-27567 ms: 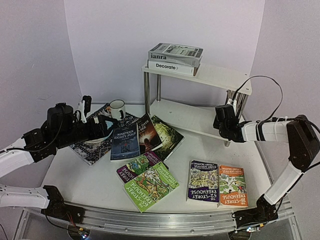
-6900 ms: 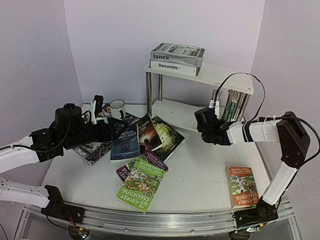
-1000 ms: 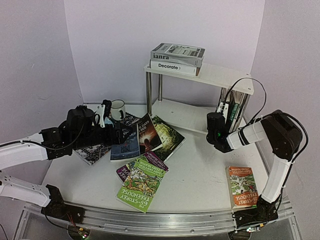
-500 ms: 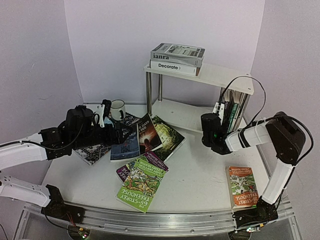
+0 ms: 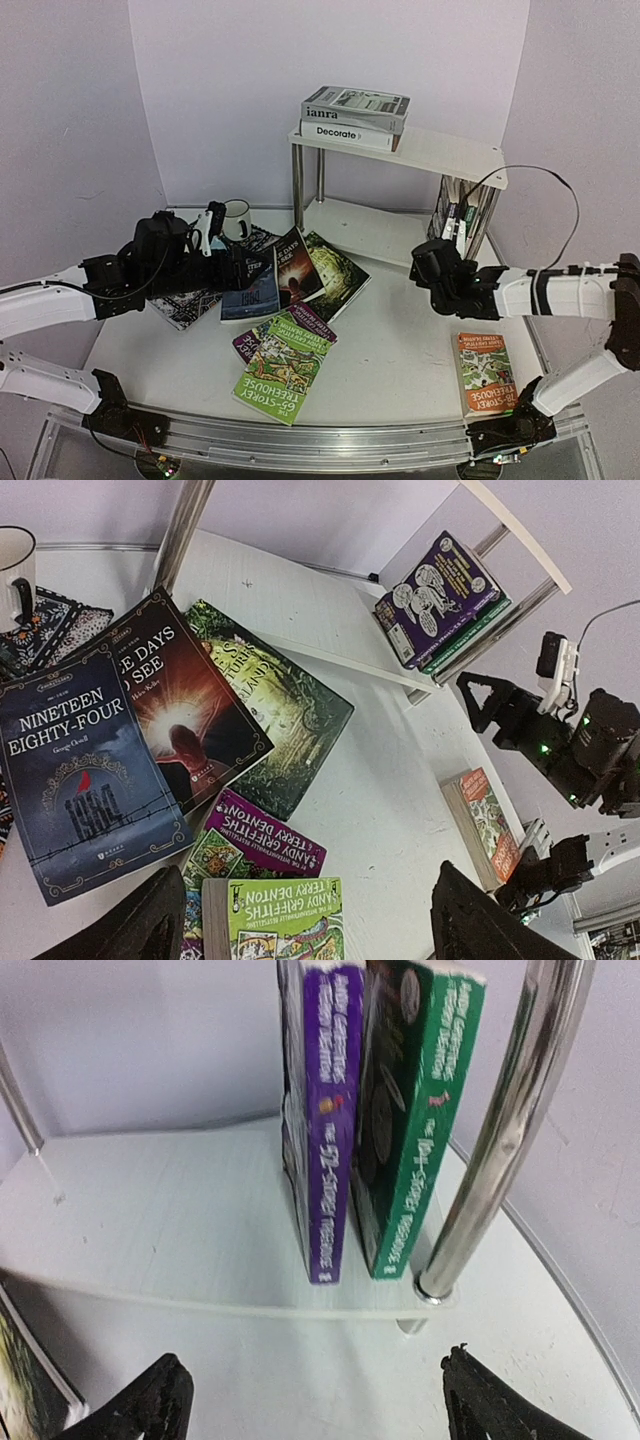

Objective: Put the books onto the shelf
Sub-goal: Adjust the book on the shelf, then move the book to the center of the board.

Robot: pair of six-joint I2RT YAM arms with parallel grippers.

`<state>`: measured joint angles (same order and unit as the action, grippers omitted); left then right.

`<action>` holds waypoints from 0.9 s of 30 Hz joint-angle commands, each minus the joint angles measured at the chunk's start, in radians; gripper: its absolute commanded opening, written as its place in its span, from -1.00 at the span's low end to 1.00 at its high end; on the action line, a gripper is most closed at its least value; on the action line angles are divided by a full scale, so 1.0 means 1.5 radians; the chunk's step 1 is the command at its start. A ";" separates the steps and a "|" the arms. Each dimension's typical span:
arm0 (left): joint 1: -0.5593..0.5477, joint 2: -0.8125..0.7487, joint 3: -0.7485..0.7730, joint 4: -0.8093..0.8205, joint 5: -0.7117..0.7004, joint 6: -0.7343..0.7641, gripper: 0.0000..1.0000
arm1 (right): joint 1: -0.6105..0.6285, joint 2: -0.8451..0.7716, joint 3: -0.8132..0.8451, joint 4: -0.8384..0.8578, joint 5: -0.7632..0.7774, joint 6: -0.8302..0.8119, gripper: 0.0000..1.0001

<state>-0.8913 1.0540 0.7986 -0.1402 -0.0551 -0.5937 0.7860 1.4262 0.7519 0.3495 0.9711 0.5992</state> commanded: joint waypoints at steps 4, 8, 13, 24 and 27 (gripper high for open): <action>0.000 0.029 0.014 0.029 0.034 -0.014 0.70 | -0.002 -0.129 -0.097 -0.218 -0.234 0.143 0.97; -0.001 0.038 0.009 0.037 0.066 -0.028 0.70 | -0.002 -0.133 -0.093 -0.354 -0.299 0.213 0.97; -0.001 0.039 -0.003 0.050 0.084 -0.051 0.69 | -0.002 -0.119 -0.064 -0.508 -0.318 0.249 0.97; -0.001 0.043 -0.008 0.059 0.096 -0.067 0.68 | -0.002 -0.170 -0.130 -0.566 -0.293 0.339 0.96; -0.001 0.040 -0.008 0.060 0.096 -0.066 0.68 | -0.002 -0.134 -0.119 -0.579 -0.300 0.352 0.83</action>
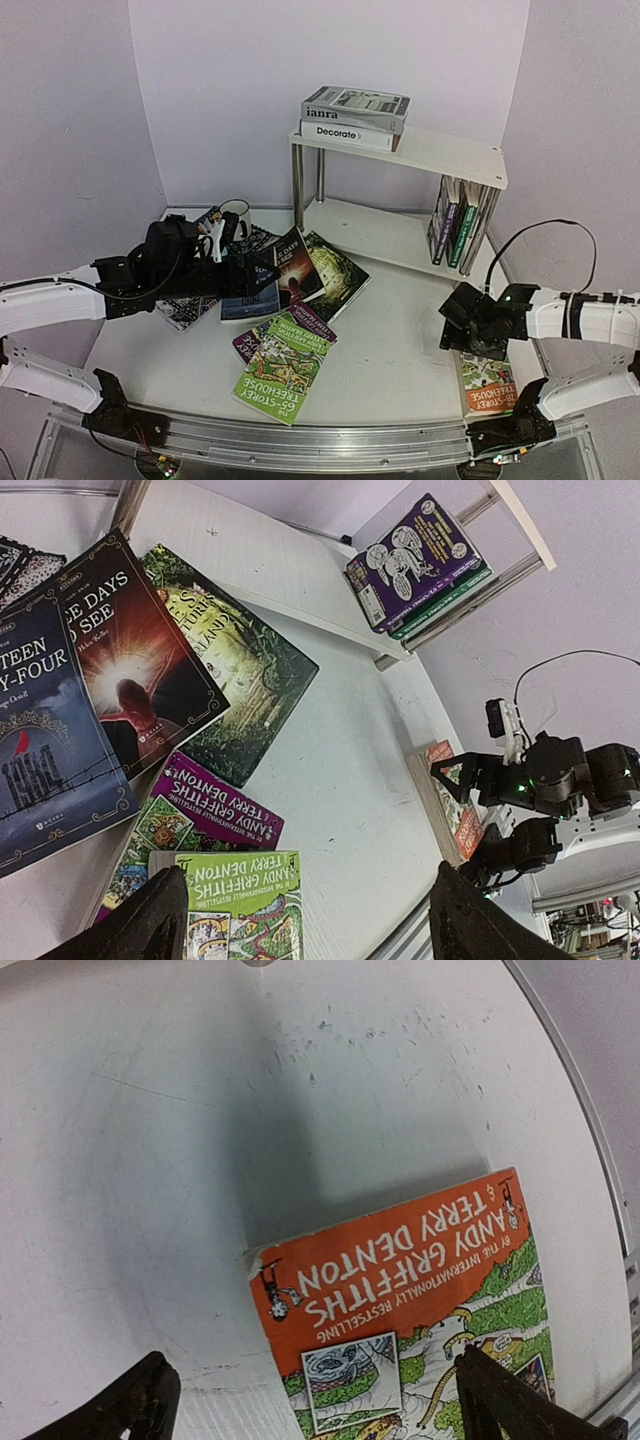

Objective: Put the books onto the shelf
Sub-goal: Move the book to the center of the board.

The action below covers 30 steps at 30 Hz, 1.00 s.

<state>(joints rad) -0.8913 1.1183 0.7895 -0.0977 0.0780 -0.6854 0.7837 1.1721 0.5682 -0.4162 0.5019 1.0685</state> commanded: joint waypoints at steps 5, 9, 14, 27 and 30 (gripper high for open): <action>-0.001 -0.003 -0.004 0.031 0.002 -0.004 0.68 | -0.001 0.102 0.030 -0.101 0.007 0.045 0.72; -0.001 0.001 -0.003 0.031 0.003 -0.004 0.68 | -0.001 0.124 0.029 -0.107 0.004 0.059 0.62; -0.001 -0.004 -0.011 0.033 -0.004 -0.005 0.68 | -0.001 0.125 0.010 -0.106 0.012 0.069 0.07; -0.001 -0.004 -0.017 0.033 -0.010 -0.001 0.68 | -0.001 0.095 0.011 -0.076 -0.026 0.019 -1.00; -0.001 -0.005 -0.019 0.033 -0.011 0.000 0.68 | -0.001 0.086 0.012 -0.056 -0.049 0.003 -1.00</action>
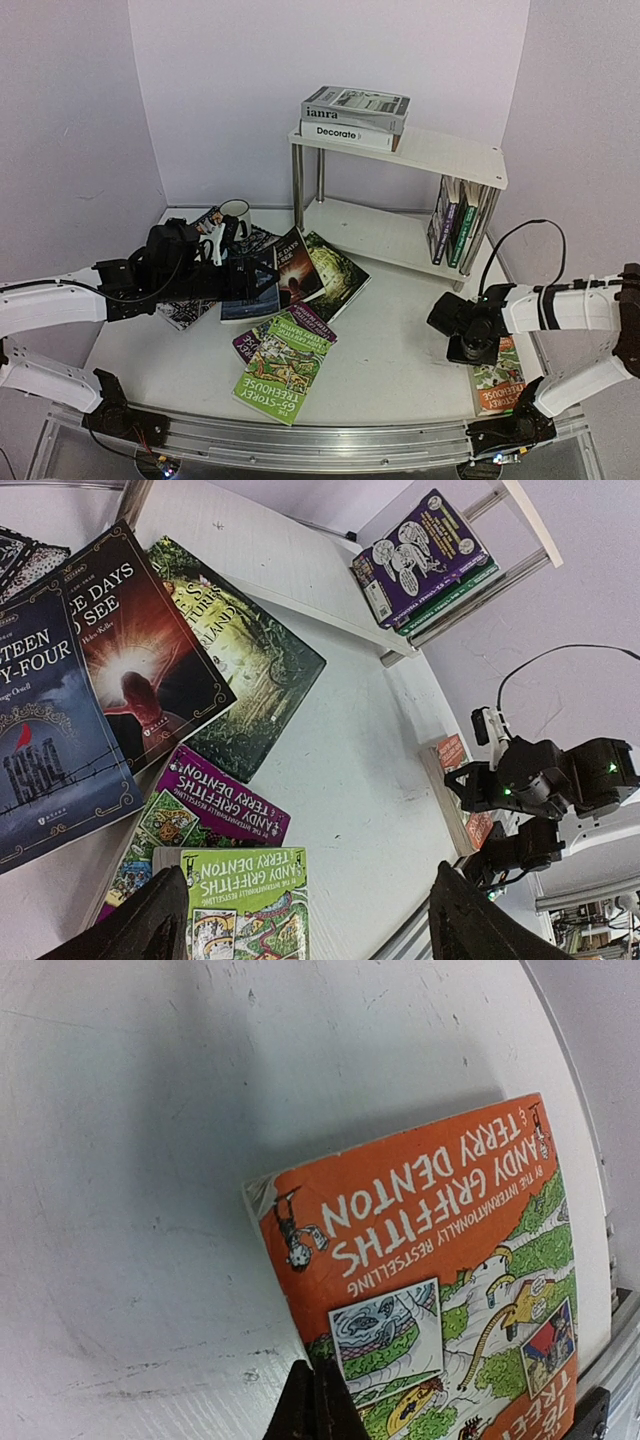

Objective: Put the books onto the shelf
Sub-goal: Move the book to the center of the board.

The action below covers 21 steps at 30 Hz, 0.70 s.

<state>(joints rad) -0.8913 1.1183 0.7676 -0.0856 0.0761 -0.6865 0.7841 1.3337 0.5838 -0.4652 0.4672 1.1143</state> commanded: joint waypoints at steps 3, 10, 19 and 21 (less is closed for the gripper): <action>-0.001 -0.004 -0.004 0.026 -0.010 0.000 0.68 | -0.001 -0.026 0.004 -0.004 -0.051 -0.042 -1.00; -0.001 0.001 -0.001 0.026 -0.007 0.000 0.68 | 0.000 -0.017 0.015 0.102 -0.138 -0.089 -0.91; -0.001 -0.008 -0.006 0.026 -0.013 0.001 0.68 | -0.001 -0.059 0.026 0.017 -0.076 -0.109 0.69; -0.001 -0.007 -0.007 0.027 -0.013 0.001 0.68 | -0.001 -0.086 0.018 0.002 -0.059 -0.108 0.71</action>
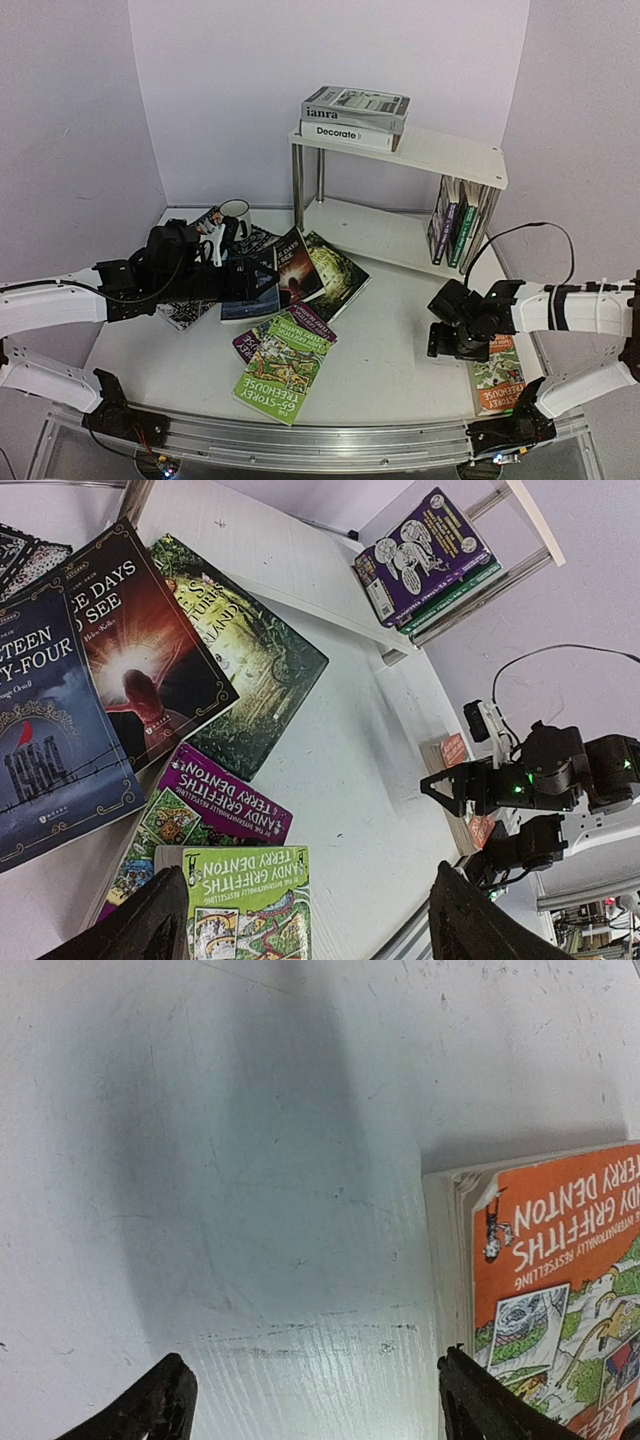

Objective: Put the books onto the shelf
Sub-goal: Move the book to the center of the board.

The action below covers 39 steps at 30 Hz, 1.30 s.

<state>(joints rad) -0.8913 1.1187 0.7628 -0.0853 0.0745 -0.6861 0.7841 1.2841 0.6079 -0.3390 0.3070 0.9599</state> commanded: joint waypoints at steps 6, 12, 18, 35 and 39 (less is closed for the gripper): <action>-0.001 -0.003 0.000 0.027 -0.010 0.004 0.68 | -0.015 -0.108 -0.028 -0.168 0.102 0.081 0.97; -0.001 0.001 0.002 0.029 -0.005 0.004 0.68 | -0.036 -0.117 -0.084 -0.159 0.070 0.106 0.97; -0.001 0.001 0.003 0.029 -0.005 0.002 0.68 | -0.039 -0.077 -0.116 -0.078 0.000 0.078 0.97; -0.001 0.010 0.019 0.029 -0.003 0.004 0.68 | 0.123 0.059 0.087 0.265 -0.169 0.022 0.97; -0.001 -0.001 0.008 0.029 -0.009 0.004 0.68 | 0.112 0.003 0.095 0.136 -0.079 -0.003 0.97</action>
<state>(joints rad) -0.8913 1.1439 0.7628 -0.0845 0.0731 -0.6853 0.9725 1.3657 0.7366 0.0079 0.1351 0.9909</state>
